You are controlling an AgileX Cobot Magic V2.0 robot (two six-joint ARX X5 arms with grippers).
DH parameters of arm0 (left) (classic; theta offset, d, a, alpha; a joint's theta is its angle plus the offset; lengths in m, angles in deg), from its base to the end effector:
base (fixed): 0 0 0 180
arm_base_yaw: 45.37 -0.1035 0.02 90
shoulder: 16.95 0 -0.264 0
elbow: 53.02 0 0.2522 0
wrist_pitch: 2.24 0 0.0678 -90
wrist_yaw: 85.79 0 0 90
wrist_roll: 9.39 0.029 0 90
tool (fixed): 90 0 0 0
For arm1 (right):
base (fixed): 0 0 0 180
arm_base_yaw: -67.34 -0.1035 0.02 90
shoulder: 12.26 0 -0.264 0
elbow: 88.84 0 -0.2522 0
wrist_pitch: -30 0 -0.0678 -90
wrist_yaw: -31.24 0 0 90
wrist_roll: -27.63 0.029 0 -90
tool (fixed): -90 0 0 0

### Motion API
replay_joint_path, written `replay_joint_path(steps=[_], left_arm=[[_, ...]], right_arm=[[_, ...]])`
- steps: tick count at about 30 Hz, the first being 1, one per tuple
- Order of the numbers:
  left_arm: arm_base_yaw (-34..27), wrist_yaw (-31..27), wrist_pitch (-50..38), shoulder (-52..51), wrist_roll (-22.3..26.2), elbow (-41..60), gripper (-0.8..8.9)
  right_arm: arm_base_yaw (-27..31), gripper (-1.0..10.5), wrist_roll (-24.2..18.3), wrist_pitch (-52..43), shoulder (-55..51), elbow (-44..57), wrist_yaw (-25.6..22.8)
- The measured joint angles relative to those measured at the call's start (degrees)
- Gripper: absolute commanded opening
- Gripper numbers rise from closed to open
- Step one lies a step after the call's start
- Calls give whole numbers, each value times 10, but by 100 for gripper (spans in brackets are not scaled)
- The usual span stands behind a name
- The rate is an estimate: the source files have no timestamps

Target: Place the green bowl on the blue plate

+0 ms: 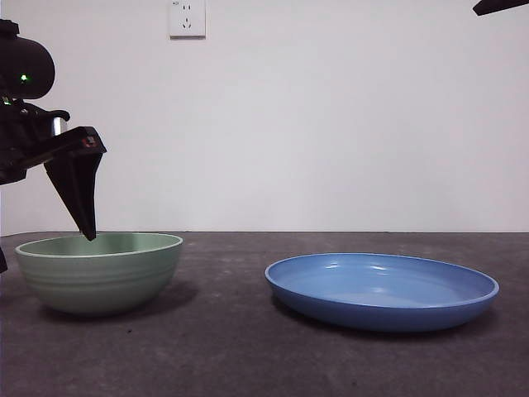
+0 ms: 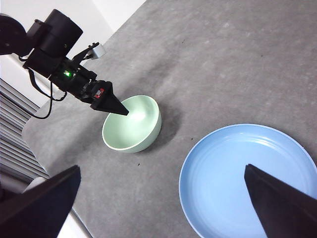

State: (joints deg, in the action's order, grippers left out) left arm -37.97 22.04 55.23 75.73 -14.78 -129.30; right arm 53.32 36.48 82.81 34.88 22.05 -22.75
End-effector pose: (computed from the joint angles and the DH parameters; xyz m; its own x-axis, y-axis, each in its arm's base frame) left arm 0.2971 -0.0475 0.2044 0.2228 -0.3377 -0.9145 0.1166 0.9406 -0.3189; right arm 0.1440 0.0535 0.3446 0.5314 0.7387 -0.4147 -0.6010 0.6737 0.4299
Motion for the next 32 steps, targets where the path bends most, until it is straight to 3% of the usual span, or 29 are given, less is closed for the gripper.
replay_joint_path(steps=[13, 20, 32], left_arm=[[11, 0, 1, 14, 5, 0, 110], [27, -1, 1, 14, 14, 0, 15], [30, -9, 14, 14, 15, -6, 14]], right_arm=[[0, 643, 0, 0, 0, 0, 0], [0, 643, 0, 0, 0, 0, 0], [0, 644, 0, 0, 0, 0, 0]])
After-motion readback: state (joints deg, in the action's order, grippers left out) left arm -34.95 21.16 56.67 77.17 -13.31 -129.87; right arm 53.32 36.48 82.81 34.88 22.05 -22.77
